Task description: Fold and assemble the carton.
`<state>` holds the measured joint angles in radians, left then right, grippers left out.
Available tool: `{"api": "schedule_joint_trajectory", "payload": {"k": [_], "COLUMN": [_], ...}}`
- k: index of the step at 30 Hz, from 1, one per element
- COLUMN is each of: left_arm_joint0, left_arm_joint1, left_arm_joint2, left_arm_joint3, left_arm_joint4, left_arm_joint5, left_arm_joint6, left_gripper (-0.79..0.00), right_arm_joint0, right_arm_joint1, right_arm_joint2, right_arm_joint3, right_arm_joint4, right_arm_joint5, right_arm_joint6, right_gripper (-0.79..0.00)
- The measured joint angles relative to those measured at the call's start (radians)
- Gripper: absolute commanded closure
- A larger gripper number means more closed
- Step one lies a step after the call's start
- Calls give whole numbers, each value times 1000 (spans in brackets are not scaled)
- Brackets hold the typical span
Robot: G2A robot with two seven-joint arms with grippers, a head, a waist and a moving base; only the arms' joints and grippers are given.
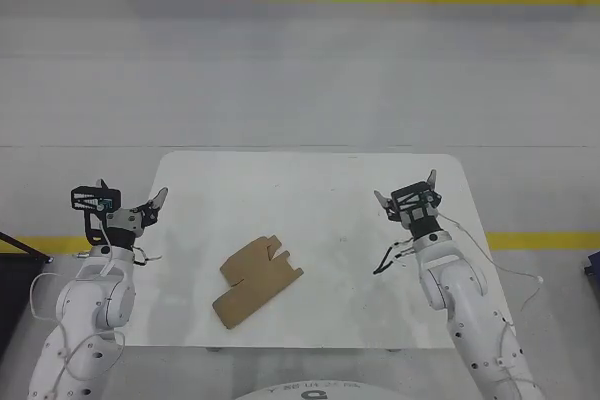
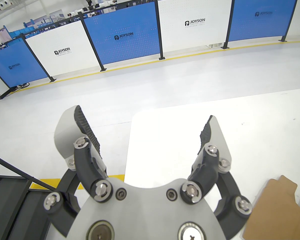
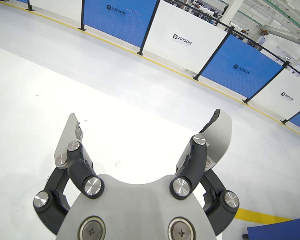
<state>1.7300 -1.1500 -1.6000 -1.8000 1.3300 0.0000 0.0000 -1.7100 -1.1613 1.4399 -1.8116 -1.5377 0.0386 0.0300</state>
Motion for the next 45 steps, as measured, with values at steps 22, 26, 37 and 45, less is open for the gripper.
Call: {"api": "schedule_joint_trajectory", "payload": {"k": [22,26,37,45], "left_arm_joint0": [0,0,0,0], "left_arm_joint1": [0,0,0,0], "left_arm_joint2": [0,0,0,0], "left_arm_joint3": [0,0,0,0], "left_arm_joint4": [0,0,0,0], "left_arm_joint5": [0,0,0,0], "left_arm_joint6": [0,0,0,0], "left_gripper": [-785,-785,-785,-785], "right_arm_joint0": [243,242,316,374], "right_arm_joint1": [-28,-27,-29,-53], "right_arm_joint2": [-342,-341,-462,-547], "right_arm_joint3": [235,233,247,284], "right_arm_joint4": [-162,-160,-306,-377], "right_arm_joint5": [-371,-373,-573,-522], "right_arm_joint6": [-17,-16,8,181], "right_gripper": [-785,-785,-785,-785]}}
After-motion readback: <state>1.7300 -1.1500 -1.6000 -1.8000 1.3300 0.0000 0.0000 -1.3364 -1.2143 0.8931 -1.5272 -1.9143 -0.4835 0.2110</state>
